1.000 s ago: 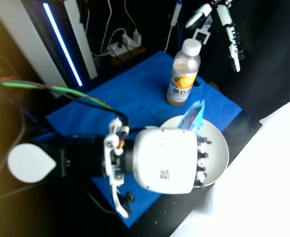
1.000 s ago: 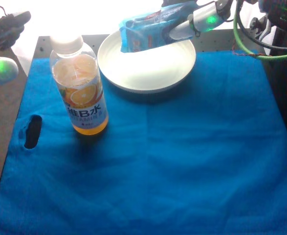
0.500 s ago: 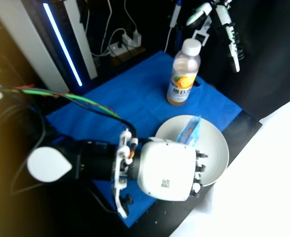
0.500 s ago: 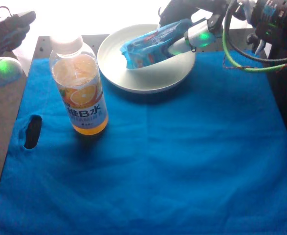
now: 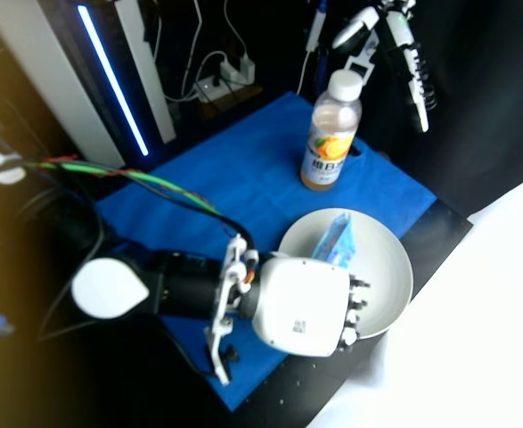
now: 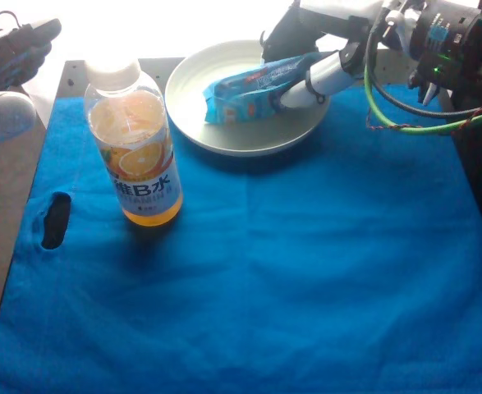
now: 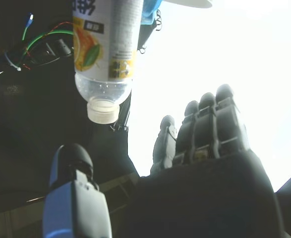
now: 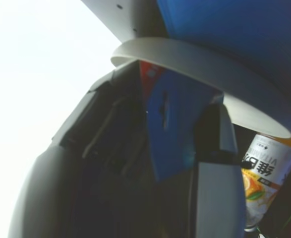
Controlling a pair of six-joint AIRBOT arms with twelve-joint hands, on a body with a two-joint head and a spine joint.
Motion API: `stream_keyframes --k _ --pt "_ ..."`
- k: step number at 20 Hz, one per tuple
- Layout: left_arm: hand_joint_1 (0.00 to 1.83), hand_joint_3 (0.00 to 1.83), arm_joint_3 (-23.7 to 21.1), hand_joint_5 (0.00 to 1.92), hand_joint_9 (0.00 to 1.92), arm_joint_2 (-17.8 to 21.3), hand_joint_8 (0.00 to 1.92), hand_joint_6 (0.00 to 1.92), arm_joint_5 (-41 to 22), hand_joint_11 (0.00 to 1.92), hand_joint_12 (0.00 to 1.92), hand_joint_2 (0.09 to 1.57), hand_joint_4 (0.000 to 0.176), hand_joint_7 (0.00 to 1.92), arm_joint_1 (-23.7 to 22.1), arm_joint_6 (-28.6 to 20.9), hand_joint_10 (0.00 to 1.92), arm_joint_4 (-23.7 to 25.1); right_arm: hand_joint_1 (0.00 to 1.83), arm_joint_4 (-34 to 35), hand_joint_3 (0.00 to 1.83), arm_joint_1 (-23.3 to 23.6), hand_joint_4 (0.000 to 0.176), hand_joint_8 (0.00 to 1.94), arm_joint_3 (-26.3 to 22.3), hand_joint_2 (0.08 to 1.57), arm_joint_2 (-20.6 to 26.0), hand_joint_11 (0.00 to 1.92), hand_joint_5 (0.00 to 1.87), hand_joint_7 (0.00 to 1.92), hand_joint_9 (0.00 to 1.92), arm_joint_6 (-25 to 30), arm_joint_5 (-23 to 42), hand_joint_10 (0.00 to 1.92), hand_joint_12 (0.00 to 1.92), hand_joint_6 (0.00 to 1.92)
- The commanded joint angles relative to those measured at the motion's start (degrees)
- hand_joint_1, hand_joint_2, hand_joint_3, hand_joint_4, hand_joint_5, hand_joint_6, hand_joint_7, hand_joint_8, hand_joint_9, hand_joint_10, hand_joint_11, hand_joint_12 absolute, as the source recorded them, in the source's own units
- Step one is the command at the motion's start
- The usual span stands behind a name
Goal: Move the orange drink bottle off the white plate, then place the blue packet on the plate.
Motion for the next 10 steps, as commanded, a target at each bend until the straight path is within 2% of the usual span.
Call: stream_keyframes --k 1,2,3,4,5,6,7,8,9,10 --pt "0.26 0.00 0.0 0.00 0.00 -0.3 0.00 0.00 -6.7 0.00 0.00 0.92 0.176 0.00 -0.1 -0.3 0.00 -2.6 1.37 2.3 0.00 0.3 0.000 0.98 0.3 1.12 0.0 0.67 0.90 0.93 0.95 0.0 3.1 1.23 1.23 1.01" --pt "0.26 0.00 0.0 0.00 0.00 -0.3 0.00 0.00 -6.7 0.00 0.00 0.94 0.176 0.00 -0.1 -0.3 0.00 -2.6 1.27 2.3 0.00 0.2 0.000 1.06 0.3 1.13 0.0 0.68 0.87 1.01 0.89 0.0 3.1 0.92 1.36 0.99" --pt "0.28 0.00 0.0 0.00 0.00 -0.3 0.00 0.00 -6.7 0.00 0.00 0.92 0.176 0.00 0.0 -0.3 0.00 -2.6 1.19 2.3 0.00 0.2 0.000 0.48 0.3 1.03 0.0 0.47 0.78 0.80 0.75 0.0 3.1 0.59 1.28 0.37" --pt "0.30 0.00 0.0 0.00 0.00 -0.4 0.00 0.00 -6.7 0.00 0.00 0.91 0.176 0.00 0.0 -0.3 0.00 -2.6 1.11 2.3 0.00 0.2 0.000 0.16 0.2 0.97 0.0 0.34 0.70 0.73 0.68 0.0 3.1 0.35 1.22 0.09" --pt "0.30 0.00 0.0 0.00 0.00 -0.4 0.00 0.00 -6.7 0.00 0.00 0.92 0.176 0.00 0.1 -0.3 0.00 -2.6 1.06 2.3 0.00 0.2 0.000 0.05 0.2 0.93 0.0 0.21 0.60 0.66 0.60 0.0 3.1 0.20 1.25 0.02" --pt "0.30 0.00 0.0 0.00 0.00 -0.4 0.00 0.00 -6.7 0.00 0.00 0.93 0.176 0.00 0.2 -0.3 0.00 -2.7 0.98 2.3 0.00 0.2 0.049 0.01 0.1 0.89 -0.1 0.05 0.42 0.51 0.45 0.0 3.1 0.06 1.19 0.00" --pt "0.30 0.00 0.0 0.00 0.00 -0.4 0.00 0.00 -6.7 0.00 0.00 0.93 0.176 0.00 0.3 -0.3 0.00 -2.7 0.96 2.3 0.00 0.3 0.096 0.01 0.1 0.85 -0.2 0.01 0.33 0.44 0.38 0.0 3.1 0.02 1.03 0.01" --pt "0.29 0.00 0.0 0.00 0.00 -0.4 0.00 0.00 -6.7 0.00 0.00 0.93 0.176 0.00 0.4 -0.3 0.00 -2.8 0.92 2.3 0.00 0.3 0.129 0.00 0.1 0.79 -0.4 0.00 0.19 0.29 0.26 0.0 3.1 0.00 0.88 0.00" --pt "0.29 0.01 0.0 0.00 0.00 -0.4 0.00 0.00 -6.7 0.00 0.00 0.96 0.176 0.00 0.5 -0.3 0.00 -2.9 0.87 2.3 0.00 0.3 0.145 0.01 0.1 0.74 -0.6 0.00 0.05 0.14 0.10 0.0 3.1 0.01 0.51 0.01" --pt "0.25 0.01 0.0 0.00 0.00 -0.4 0.00 0.00 -6.7 0.00 0.00 0.96 0.176 0.00 0.6 -0.3 0.00 -3.0 0.85 2.2 0.00 0.3 0.139 0.01 0.0 0.71 -0.7 0.00 0.01 0.07 0.03 0.0 3.2 0.01 0.34 0.00"
